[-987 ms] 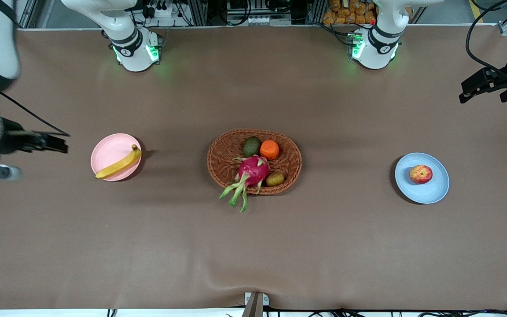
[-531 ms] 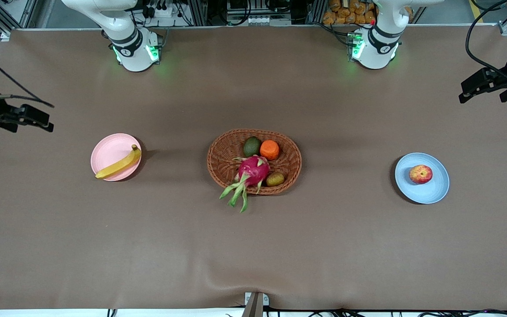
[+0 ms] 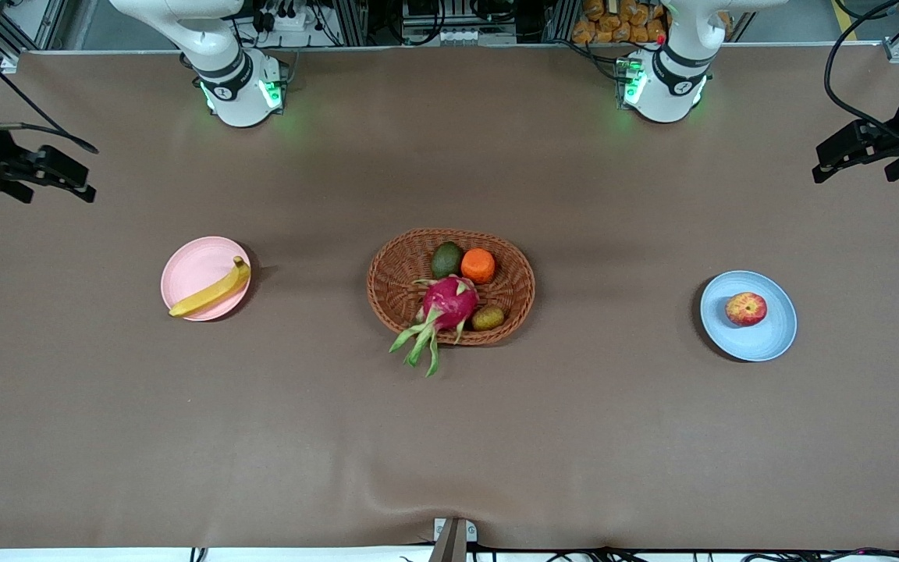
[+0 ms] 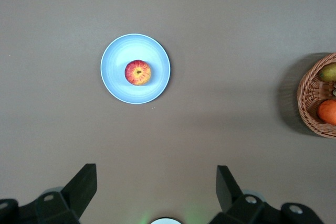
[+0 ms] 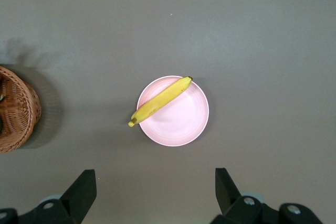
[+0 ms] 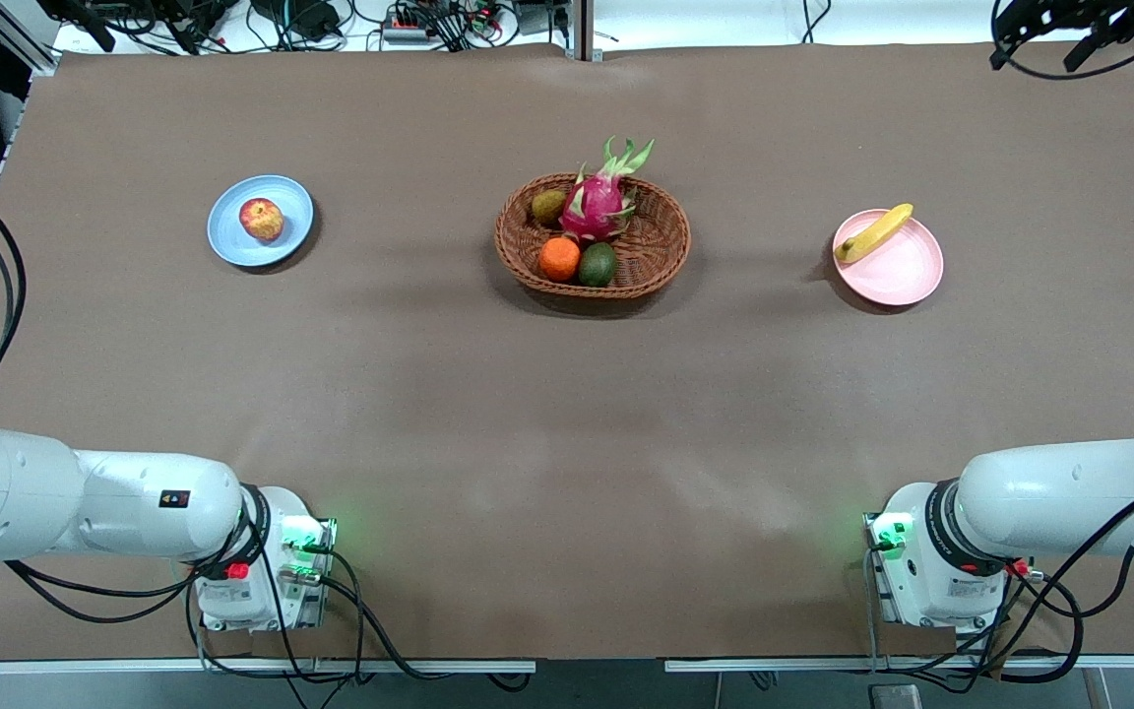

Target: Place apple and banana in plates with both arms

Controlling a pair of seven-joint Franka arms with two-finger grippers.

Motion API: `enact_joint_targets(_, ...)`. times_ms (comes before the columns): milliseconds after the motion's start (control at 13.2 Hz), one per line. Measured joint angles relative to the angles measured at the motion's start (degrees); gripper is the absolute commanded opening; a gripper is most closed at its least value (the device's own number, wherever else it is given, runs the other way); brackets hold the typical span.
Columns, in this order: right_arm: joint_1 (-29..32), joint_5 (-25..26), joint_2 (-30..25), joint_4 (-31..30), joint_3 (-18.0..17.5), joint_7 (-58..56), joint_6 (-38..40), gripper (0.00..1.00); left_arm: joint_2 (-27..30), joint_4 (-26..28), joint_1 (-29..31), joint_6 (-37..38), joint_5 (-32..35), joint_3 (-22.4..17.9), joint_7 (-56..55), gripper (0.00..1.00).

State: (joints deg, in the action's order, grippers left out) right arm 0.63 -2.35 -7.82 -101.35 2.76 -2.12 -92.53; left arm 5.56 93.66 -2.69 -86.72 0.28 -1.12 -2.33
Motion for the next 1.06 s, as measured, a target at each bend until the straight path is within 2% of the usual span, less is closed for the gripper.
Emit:
enact_joint_targets(304,0.17,0.65,2.58,6.51,-0.21,-2.82,4.39,1.0,0.0,0.0,-0.07,0.0,0.0,0.01,0.0,1.0)
enact_joint_targets(1062,0.18,1.23,2.84,7.76,-0.63,-3.04,5.54,1.0,-0.08,0.0,-0.3,0.0,0.0,1.21,-0.11,1.0)
